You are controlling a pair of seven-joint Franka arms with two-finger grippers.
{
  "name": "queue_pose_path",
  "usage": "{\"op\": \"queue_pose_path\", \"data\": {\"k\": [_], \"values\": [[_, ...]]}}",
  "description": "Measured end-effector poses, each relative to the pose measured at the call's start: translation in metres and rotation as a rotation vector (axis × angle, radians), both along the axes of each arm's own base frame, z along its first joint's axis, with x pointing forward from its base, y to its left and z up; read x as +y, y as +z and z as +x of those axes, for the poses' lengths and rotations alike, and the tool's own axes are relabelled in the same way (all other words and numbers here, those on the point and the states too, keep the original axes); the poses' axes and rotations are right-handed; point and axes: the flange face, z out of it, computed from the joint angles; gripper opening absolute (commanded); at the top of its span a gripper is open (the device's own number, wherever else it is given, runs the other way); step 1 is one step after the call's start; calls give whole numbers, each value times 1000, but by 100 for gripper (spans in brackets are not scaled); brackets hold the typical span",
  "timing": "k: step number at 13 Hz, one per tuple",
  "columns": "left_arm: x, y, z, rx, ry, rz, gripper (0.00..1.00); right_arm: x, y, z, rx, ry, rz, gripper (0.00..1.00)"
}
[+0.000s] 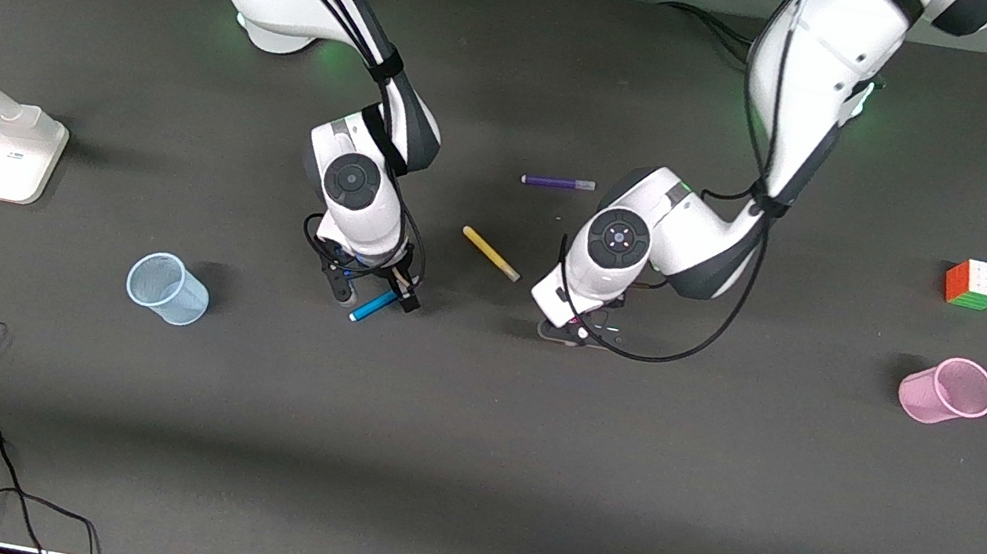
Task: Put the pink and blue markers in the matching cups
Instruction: 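Lift the right gripper while the left gripper carries the pink marker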
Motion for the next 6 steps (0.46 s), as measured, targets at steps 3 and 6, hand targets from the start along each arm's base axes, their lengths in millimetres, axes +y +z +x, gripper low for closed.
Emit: {"op": "queue_pose_path", "data": {"k": [3, 6], "values": [[20, 113, 5, 75, 3, 92, 0, 2, 4, 3, -8, 6, 2, 24], [54, 201, 2, 131, -43, 175, 0, 4, 7, 5, -17, 18, 4, 0]]}}
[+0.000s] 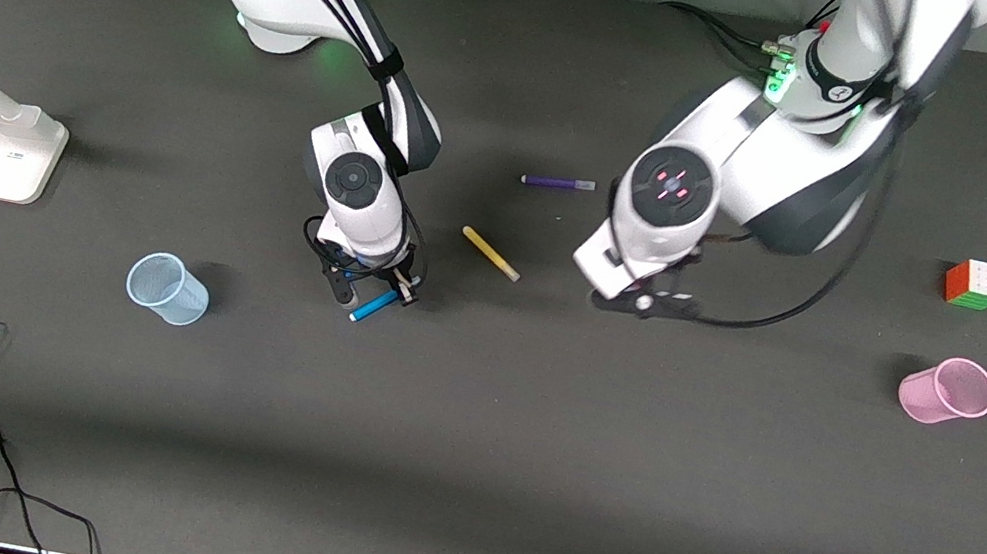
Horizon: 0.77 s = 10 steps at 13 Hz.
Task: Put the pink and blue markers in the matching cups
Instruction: 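Lift the right gripper while the left gripper carries the pink marker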
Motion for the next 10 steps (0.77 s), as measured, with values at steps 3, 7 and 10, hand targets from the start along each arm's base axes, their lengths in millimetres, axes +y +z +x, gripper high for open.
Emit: {"op": "queue_pose_path", "data": {"k": [3, 7, 10], "values": [[44, 34, 4, 29, -121, 82, 0, 0, 0, 1, -1, 16, -1, 0], [116, 54, 31, 69, -319, 76, 0, 0, 0, 1, 2, 29, -4, 0], [177, 64, 55, 75, -452, 12, 0, 0, 15, 11, 35, 45, -27, 0]]}}
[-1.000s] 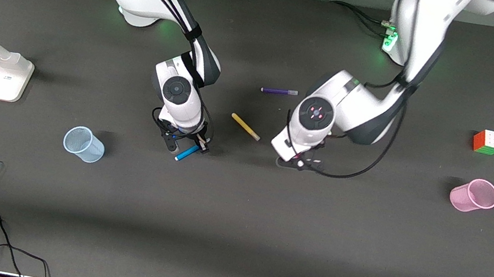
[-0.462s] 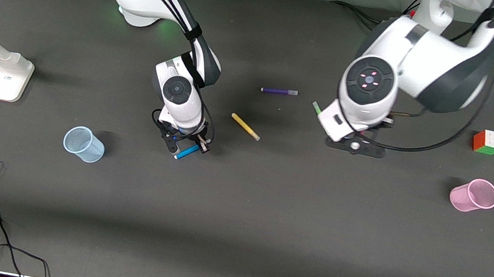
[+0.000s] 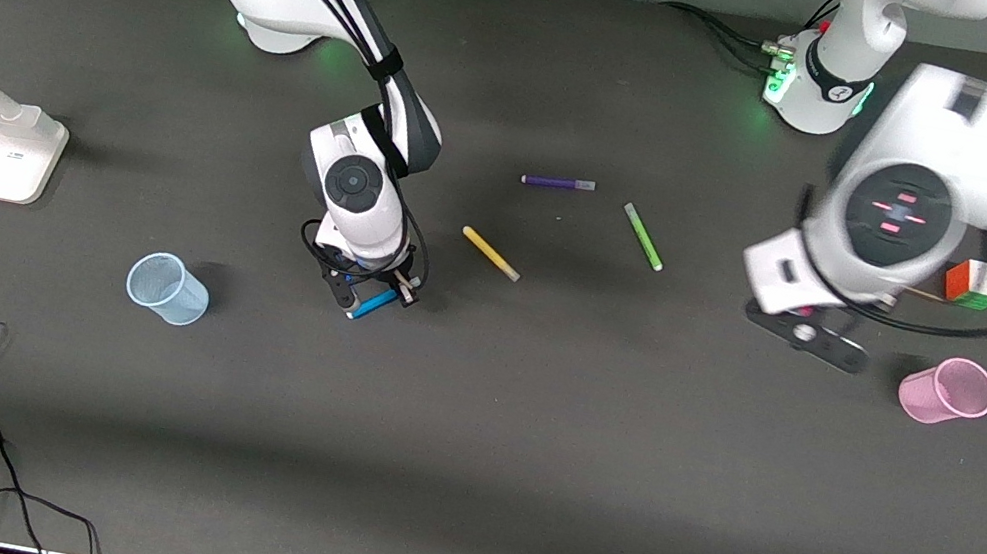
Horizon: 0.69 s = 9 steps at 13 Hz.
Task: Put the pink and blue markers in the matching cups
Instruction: 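Lift the right gripper while the left gripper carries the pink marker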
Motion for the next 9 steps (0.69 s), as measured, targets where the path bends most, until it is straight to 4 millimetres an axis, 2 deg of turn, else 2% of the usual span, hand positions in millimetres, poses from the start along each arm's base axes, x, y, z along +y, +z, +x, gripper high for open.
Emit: {"op": "queue_pose_path", "data": {"k": [4, 7, 9], "values": [[73, 0, 11, -20, -185, -85, 0, -5, 56, 18, 40, 37, -25, 0], [129, -17, 3, -57, -330, -216, 0, -21, 110, 32, 79, 78, -47, 0], [180, -34, -4, -84, -407, -333, 0, -35, 144, 41, 96, 117, -54, 0]]}}
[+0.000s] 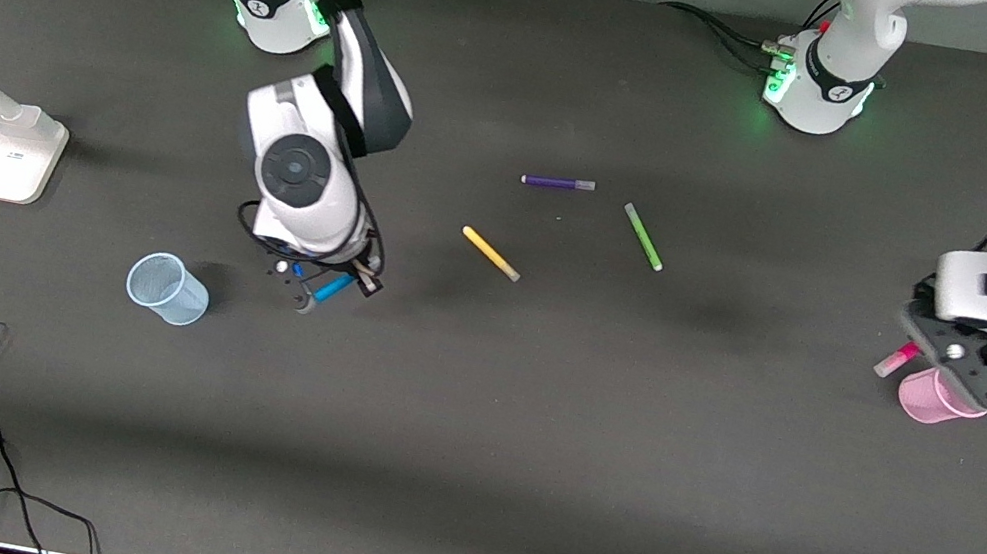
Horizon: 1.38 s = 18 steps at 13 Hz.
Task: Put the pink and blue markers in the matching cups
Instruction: 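Lift the right gripper while the left gripper carries the pink marker, then open the left gripper over the pink cup while the right gripper travels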
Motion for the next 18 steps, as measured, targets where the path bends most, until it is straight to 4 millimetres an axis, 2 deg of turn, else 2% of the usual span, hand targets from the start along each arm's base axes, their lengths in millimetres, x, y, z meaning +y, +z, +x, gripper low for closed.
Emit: {"op": "queue_pose_path", "data": {"k": [3, 6, 8, 11, 13, 15, 17, 18], "values": [[78, -22, -11, -28, -93, -120, 0, -28, 36, 8, 18, 102, 4, 0], [129, -42, -23, -70, -181, -269, 0, -77, 75, 15, 42, 256, 18, 0], [167, -71, -30, -114, -200, -377, 0, -123, 99, 20, 67, 386, 36, 0], [222, -126, -44, -196, -209, -514, 0, -216, 125, 26, 96, 573, 72, 0], [242, -161, -50, -267, -222, -594, 0, -272, 132, 27, 109, 701, 97, 0], [249, -187, -52, -342, -234, -667, 0, -314, 136, 25, 116, 813, 116, 0], [251, -205, -52, -381, -239, -704, 0, -337, 136, 23, 122, 892, 130, 0], [252, -209, -52, -387, -240, -708, 5, -342, 135, 22, 125, 915, 134, 0]]}}
